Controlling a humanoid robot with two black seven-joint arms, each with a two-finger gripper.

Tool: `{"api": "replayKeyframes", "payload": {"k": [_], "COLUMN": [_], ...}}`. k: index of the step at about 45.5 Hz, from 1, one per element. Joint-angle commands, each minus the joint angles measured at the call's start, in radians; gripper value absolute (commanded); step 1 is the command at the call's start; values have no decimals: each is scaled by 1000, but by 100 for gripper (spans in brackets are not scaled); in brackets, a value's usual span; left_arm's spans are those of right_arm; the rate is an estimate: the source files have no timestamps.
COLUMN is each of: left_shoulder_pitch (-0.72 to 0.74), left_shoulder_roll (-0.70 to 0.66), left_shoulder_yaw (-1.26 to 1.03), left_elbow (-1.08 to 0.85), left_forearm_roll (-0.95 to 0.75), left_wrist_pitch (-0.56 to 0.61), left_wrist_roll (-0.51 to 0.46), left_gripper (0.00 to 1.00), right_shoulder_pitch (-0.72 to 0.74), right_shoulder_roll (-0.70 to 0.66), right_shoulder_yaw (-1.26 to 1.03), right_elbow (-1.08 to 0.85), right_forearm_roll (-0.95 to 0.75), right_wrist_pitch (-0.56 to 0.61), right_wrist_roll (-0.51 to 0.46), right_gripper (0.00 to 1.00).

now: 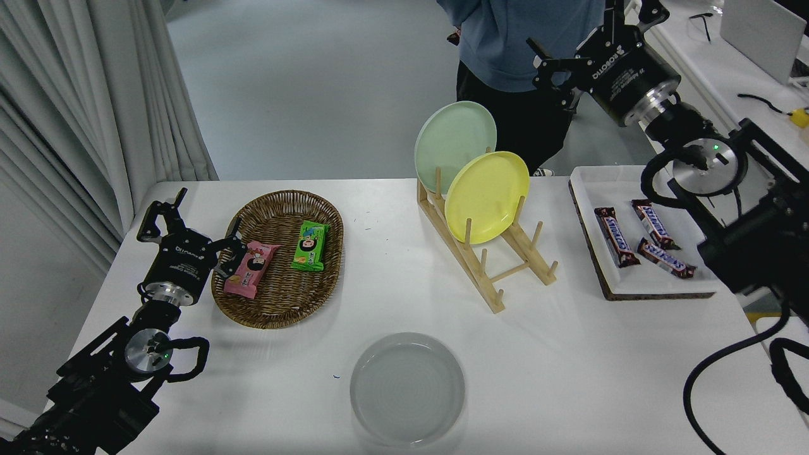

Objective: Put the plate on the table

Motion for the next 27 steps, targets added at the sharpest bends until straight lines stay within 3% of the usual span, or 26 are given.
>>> {"api": "replayKeyframes", "payload": {"k": [1,10,27], "left_shoulder_pitch": [0,0,0], "left_shoulder_roll": [0,0,0], "left_shoulder_yaw": [0,0,0], "left_elbow": [0,-1,-1], "left_forearm_roll": [0,0,0], "left_wrist_pitch": [0,0,0], "left_wrist_roll": [0,0,0], "left_gripper": [100,100,100], "right_shoulder_pitch": [-151,-224,-251], "right_shoulder_roll": [-8,53,159], "right_shoulder_yaw": [140,183,232], "right_elbow": [-108,-209,-455], "right_forearm_roll": [0,0,-2], "right_wrist_pitch": [43,54,219], "right_wrist_roll": [12,14,17], "right_gripper": [99,99,99]}}
